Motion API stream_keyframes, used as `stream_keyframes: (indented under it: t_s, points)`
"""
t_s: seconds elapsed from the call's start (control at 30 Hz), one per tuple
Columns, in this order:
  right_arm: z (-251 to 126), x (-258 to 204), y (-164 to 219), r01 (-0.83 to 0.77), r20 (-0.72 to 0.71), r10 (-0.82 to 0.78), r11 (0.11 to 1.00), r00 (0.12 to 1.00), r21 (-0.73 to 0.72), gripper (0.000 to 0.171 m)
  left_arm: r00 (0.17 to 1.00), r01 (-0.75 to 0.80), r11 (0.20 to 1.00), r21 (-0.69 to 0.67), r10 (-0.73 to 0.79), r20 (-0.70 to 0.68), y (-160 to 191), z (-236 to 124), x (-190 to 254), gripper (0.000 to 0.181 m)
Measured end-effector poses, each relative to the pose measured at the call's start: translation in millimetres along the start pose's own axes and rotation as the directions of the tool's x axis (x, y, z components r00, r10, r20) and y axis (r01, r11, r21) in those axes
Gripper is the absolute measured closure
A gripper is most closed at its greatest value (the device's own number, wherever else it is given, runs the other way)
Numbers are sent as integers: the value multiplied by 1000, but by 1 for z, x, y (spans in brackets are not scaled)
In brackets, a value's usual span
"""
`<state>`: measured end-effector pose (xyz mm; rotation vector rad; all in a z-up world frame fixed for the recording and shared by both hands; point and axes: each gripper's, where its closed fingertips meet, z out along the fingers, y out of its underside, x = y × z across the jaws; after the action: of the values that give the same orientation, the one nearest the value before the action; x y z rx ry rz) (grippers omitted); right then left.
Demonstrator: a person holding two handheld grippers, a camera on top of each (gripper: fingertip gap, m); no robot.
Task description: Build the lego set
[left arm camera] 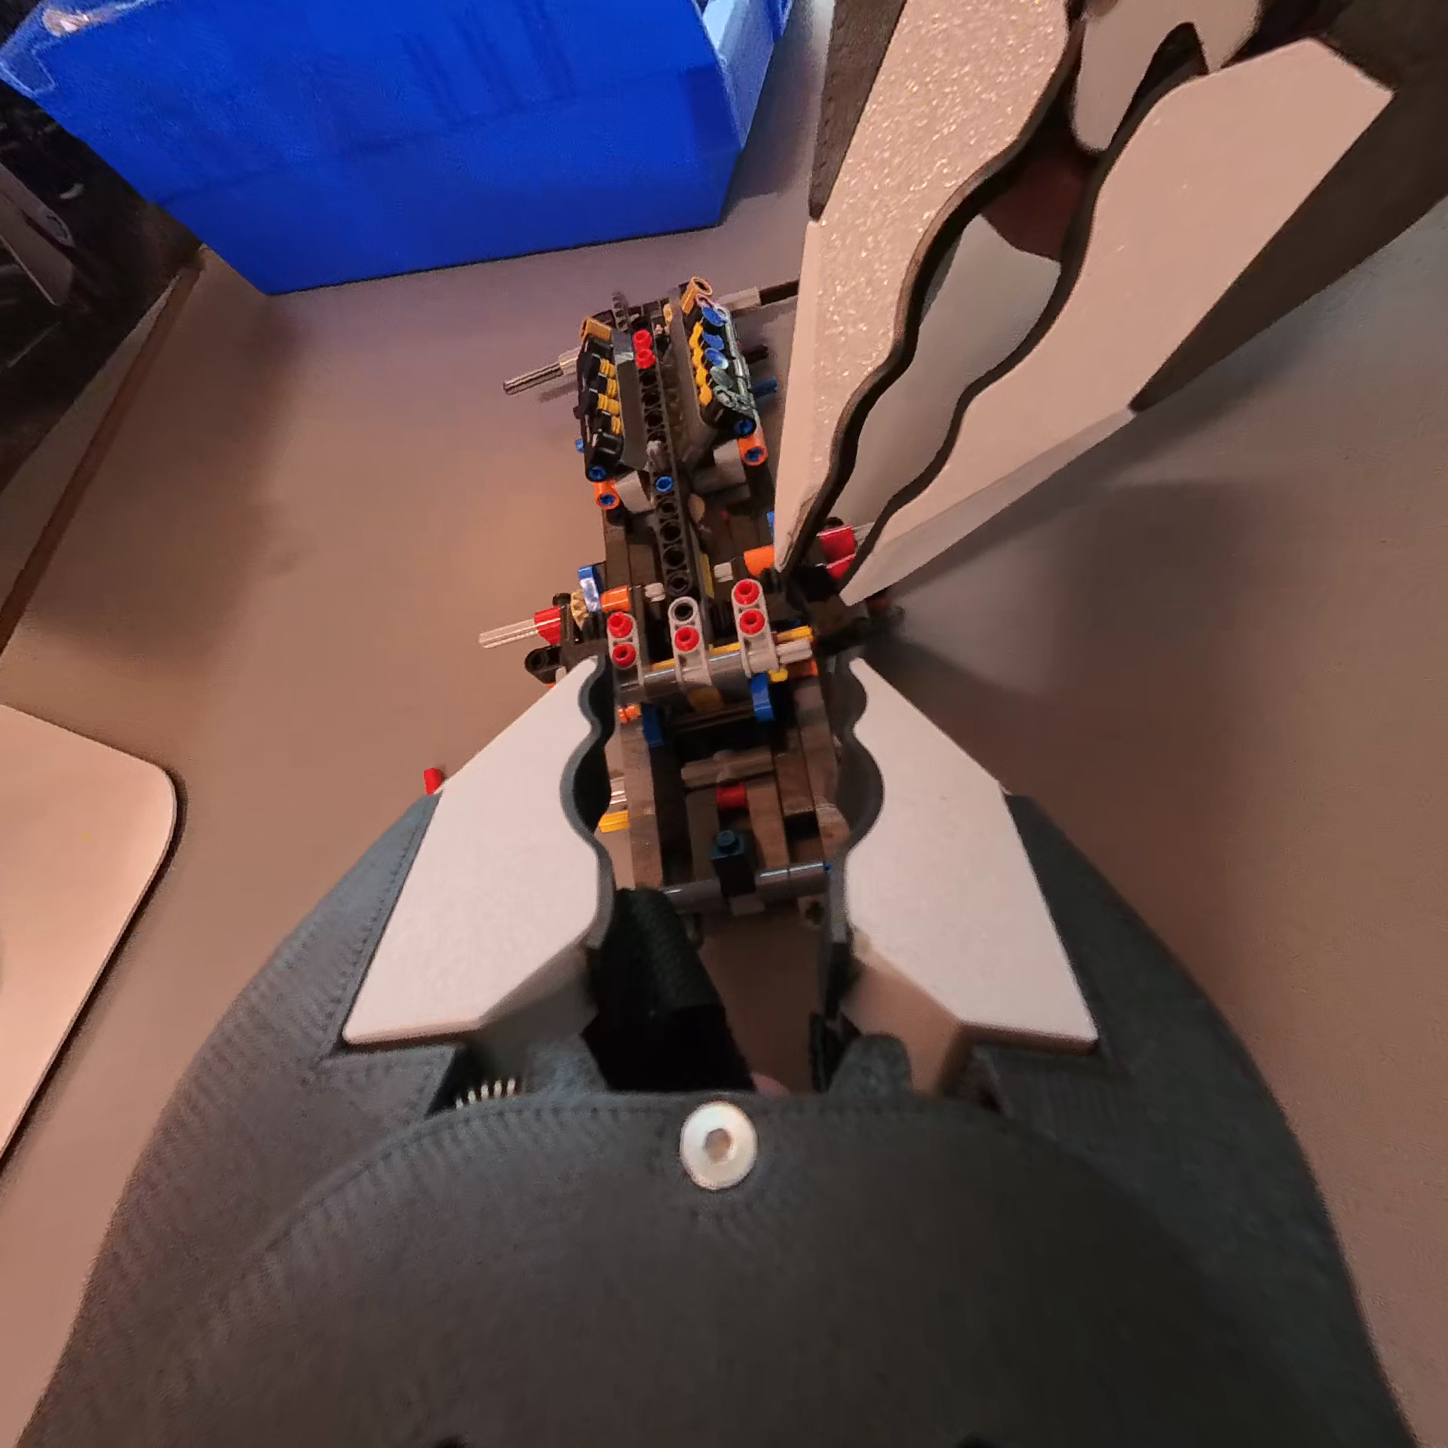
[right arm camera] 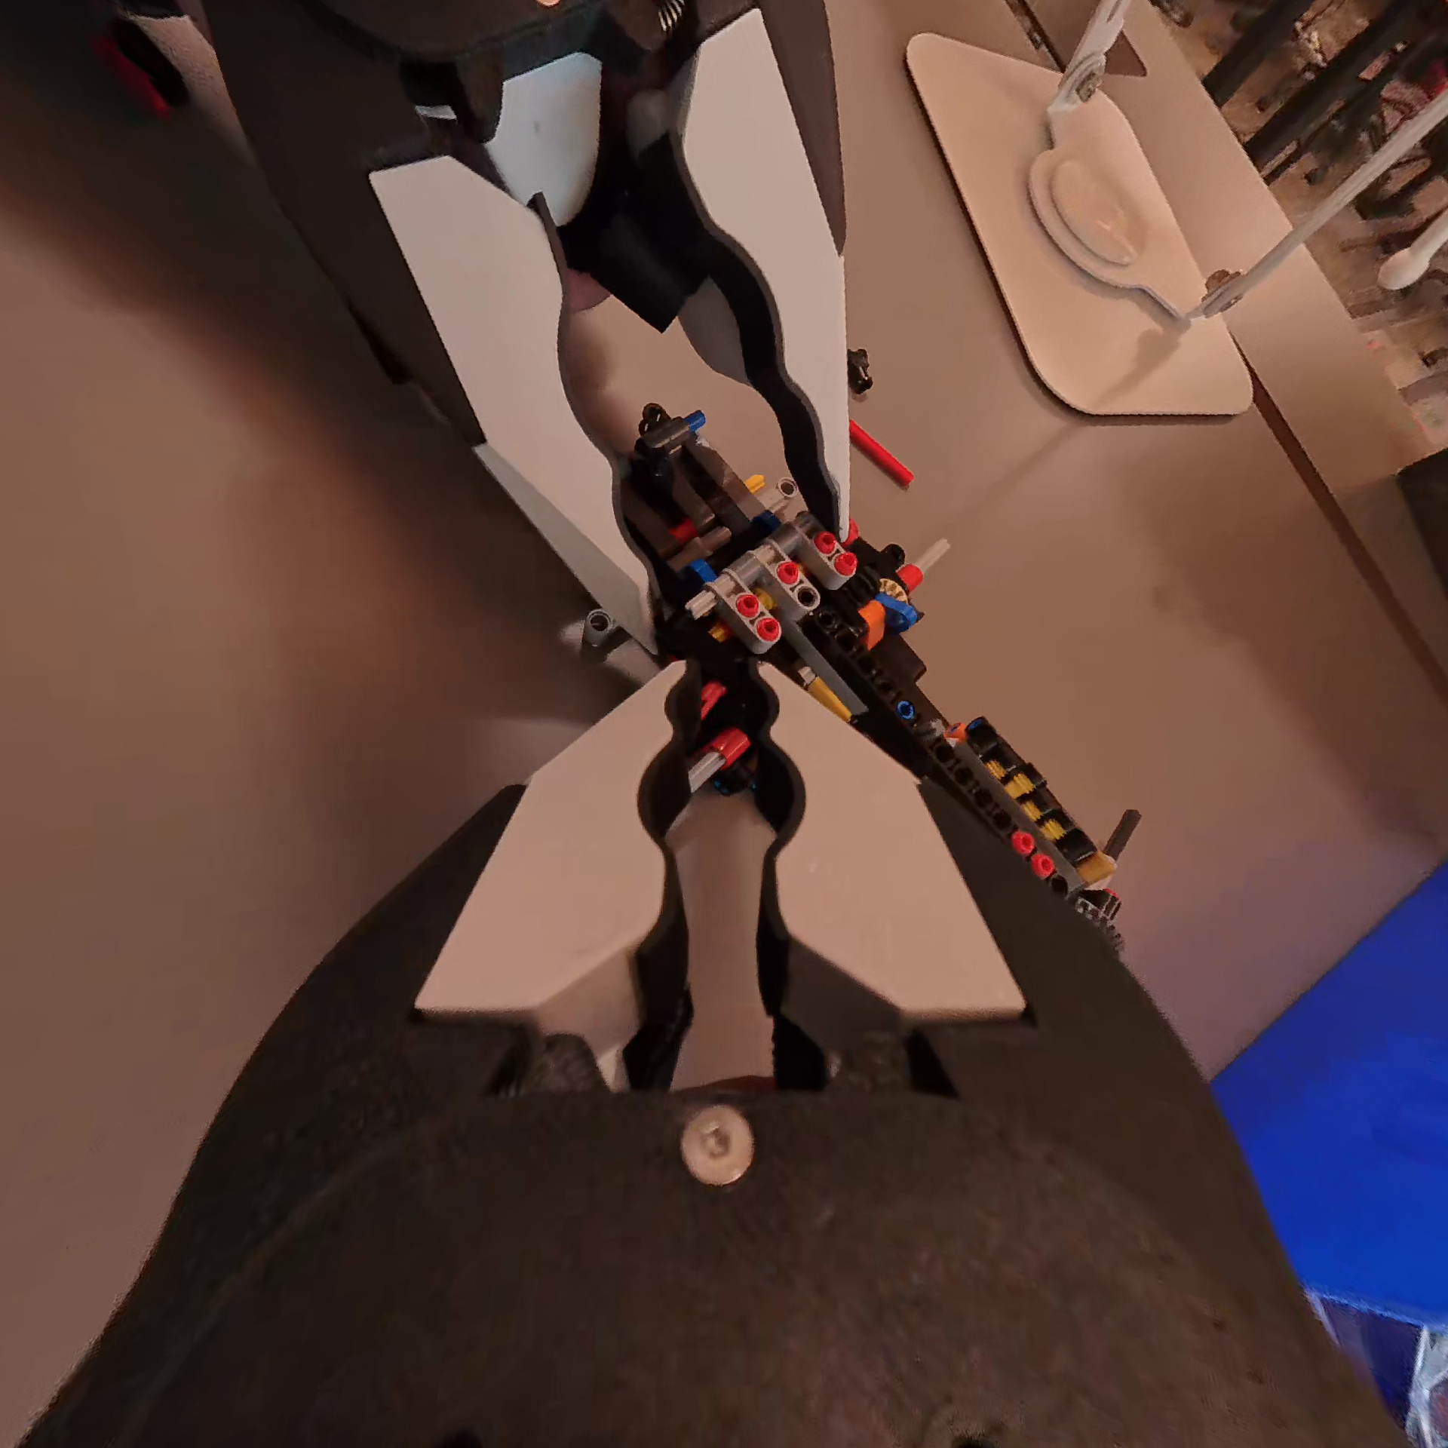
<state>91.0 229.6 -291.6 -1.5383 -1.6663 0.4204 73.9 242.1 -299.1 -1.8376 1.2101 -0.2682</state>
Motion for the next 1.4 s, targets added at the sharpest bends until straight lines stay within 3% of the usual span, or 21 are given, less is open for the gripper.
stream_keyframes:
  t_s: [0.03, 0.23, 0.7, 1.1, 1.4]
  points:
    - [0, 0, 0, -6, -8, 6, 1000, 1000, -4, 164, 1000, -2, 1000, 1, 2, 2, 0, 0, 0, 126]
    - [3, -1, -4, -40, -78, 36, 998, 996, -45, 164, 999, -27, 1000, -9, 27, 20, 0, 2, 0, 119]
    - [-4, 4, -4, -51, -189, 31, 994, 982, -101, 164, 999, -18, 1000, 0, 18, 27, -3, 2, -1, 123]
    - [-1, 0, 2, 11, -185, -50, 978, 981, -208, 164, 999, -24, 1000, 5, 24, 32, -5, 6, 3, 123]
    - [0, 1, 2, -32, -207, -19, 971, 978, -239, 165, 998, -25, 1000, 0, 25, 52, -5, 6, 1, 125]
